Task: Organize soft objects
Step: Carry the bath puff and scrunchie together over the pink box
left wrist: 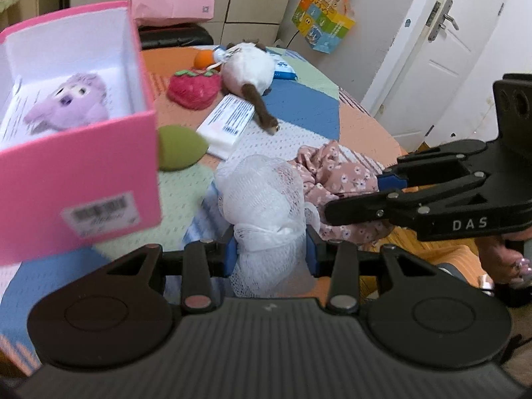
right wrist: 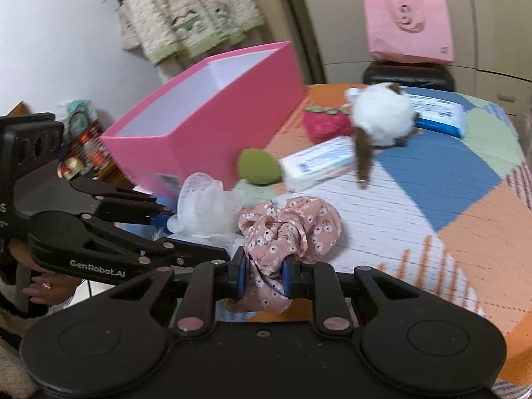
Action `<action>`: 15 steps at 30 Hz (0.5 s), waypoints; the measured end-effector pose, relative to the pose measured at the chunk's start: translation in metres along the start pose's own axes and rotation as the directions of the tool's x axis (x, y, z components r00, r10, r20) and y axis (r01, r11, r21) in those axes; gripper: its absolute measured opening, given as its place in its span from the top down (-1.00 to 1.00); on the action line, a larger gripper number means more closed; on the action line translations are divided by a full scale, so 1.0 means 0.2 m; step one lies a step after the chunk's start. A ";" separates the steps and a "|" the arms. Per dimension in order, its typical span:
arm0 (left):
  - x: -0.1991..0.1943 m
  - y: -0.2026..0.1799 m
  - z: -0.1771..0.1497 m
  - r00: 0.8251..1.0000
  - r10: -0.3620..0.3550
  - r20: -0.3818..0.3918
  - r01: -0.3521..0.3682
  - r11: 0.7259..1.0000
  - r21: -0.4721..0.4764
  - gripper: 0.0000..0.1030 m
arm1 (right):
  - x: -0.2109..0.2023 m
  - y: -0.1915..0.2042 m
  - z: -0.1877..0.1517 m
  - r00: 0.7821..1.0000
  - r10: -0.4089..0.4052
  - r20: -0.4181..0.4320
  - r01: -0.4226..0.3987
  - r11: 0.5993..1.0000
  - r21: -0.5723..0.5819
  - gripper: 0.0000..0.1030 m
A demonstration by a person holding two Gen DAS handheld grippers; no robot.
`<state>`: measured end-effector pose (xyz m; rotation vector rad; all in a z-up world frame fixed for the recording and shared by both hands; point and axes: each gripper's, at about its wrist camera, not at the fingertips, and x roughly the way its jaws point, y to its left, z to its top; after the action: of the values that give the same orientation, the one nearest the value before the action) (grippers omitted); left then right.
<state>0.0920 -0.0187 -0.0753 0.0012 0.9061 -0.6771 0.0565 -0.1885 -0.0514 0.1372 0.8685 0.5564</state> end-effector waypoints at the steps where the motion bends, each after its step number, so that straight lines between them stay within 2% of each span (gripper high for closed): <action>1: -0.02 0.01 -0.01 1.000 -0.001 -0.006 0.001 1.000 -0.008 0.25 | 0.00 0.02 0.01 1.000 0.015 -0.010 -0.015 1.000 -0.002 0.54; 10: -0.25 0.09 -0.08 1.000 0.014 -0.004 -0.014 0.998 -0.063 0.25 | 0.02 0.20 0.08 0.990 0.128 -0.059 -0.130 0.991 -0.034 0.54; 15: -0.36 0.10 -0.12 0.999 0.038 0.006 -0.038 0.998 -0.055 0.25 | 0.04 0.30 0.15 0.978 0.186 -0.098 -0.191 0.981 -0.043 0.53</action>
<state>0.0552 0.0427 -0.0440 -0.0325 0.9150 -0.6164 0.0590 -0.1296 -0.0176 0.1482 0.9367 0.7676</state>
